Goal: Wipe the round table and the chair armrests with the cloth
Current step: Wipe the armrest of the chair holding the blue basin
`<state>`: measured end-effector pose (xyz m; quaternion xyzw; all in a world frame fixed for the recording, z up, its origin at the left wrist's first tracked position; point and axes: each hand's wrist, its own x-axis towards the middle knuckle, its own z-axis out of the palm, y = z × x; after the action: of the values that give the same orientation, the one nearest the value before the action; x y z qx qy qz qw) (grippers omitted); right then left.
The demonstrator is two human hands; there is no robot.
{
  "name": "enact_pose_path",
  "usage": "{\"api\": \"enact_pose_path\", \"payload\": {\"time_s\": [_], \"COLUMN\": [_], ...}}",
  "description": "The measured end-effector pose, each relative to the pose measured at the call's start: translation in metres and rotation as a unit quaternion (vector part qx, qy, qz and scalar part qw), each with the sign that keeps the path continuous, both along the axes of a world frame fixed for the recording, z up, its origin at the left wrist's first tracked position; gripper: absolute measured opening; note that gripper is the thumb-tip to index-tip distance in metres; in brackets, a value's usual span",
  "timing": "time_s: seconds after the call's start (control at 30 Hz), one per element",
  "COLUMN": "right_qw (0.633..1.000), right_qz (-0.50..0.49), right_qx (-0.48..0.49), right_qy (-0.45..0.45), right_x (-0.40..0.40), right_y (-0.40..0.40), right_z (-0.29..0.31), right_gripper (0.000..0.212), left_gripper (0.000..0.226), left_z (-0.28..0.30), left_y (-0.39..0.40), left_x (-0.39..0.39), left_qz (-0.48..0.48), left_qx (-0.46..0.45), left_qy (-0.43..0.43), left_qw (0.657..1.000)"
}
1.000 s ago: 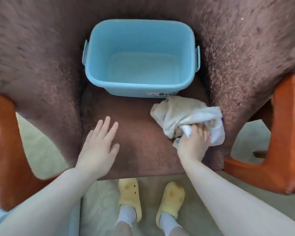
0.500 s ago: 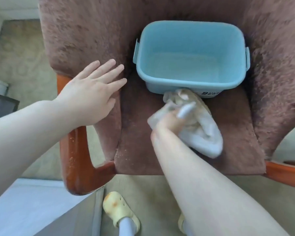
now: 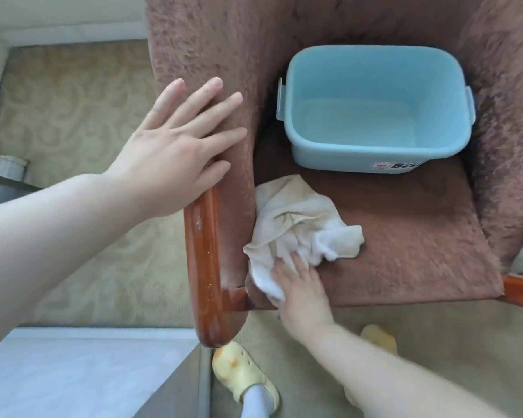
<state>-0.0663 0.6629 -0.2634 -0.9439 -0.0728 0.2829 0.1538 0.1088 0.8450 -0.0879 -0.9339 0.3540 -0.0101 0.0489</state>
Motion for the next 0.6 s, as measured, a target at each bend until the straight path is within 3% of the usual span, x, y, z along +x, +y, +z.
{"api": "enact_pose_path", "payload": {"time_s": [0.03,0.07,0.13,0.2,0.27,0.3,0.33,0.4,0.47,0.53,0.6], "right_qw": [0.992,0.96,0.831,0.707,0.639,0.642,0.682,0.825,0.913,0.947,0.951], "right_qz": [-0.096,-0.213,-0.421,-0.521,-0.519,-0.485,-0.441,-0.314,-0.197,-0.11,-0.093], "right_qx": [0.054,0.124,0.283,0.436,0.557,0.589,0.584,0.453,0.275,0.167,0.107], "right_qy": [0.064,0.135,0.228,0.197,0.111,0.068,0.011,-0.121,-0.227,-0.251,-0.275], "right_x": [-0.007,-0.005,0.021,0.046,0.073,0.084,0.089,0.076,0.035,-0.003,-0.002], "right_y": [0.016,0.024,0.022,0.019,0.034,0.051,0.073,0.111,0.121,0.106,0.101], "right_z": [0.007,0.021,0.063,0.111,0.15,0.164,0.175,0.176,0.154,0.135,0.122], "right_gripper": [0.045,0.038,0.027,0.018,0.03,0.041,0.049,0.055,0.06,0.067,0.069], "left_gripper": [0.052,0.053,0.055,0.054,0.052,0.053,0.059,0.077,0.07,0.057,0.052], "left_z": [0.002,0.004,0.009,0.012,0.014,0.015,0.014,0.015,0.017,0.017,0.015], "left_y": [0.004,0.008,0.017,0.022,0.025,0.028,0.031,0.037,0.041,0.038,0.033], "left_x": [0.004,0.007,0.01,0.013,0.014,0.017,0.018,0.023,0.025,0.023,0.019], "left_qz": [0.001,-0.003,-0.011,-0.01,-0.014,-0.017,-0.021,-0.032,-0.034,-0.027,-0.018], "left_qx": [-0.001,-0.001,-0.002,-0.006,-0.021,-0.021,-0.011,0.012,-0.006,-0.035,-0.066], "left_qy": [-0.002,0.002,0.012,0.017,0.025,0.029,0.034,0.039,0.051,0.072,0.088], "left_qw": [1.0,1.0,1.0,1.0,0.999,0.999,0.999,0.999,0.998,0.996,0.994]}}
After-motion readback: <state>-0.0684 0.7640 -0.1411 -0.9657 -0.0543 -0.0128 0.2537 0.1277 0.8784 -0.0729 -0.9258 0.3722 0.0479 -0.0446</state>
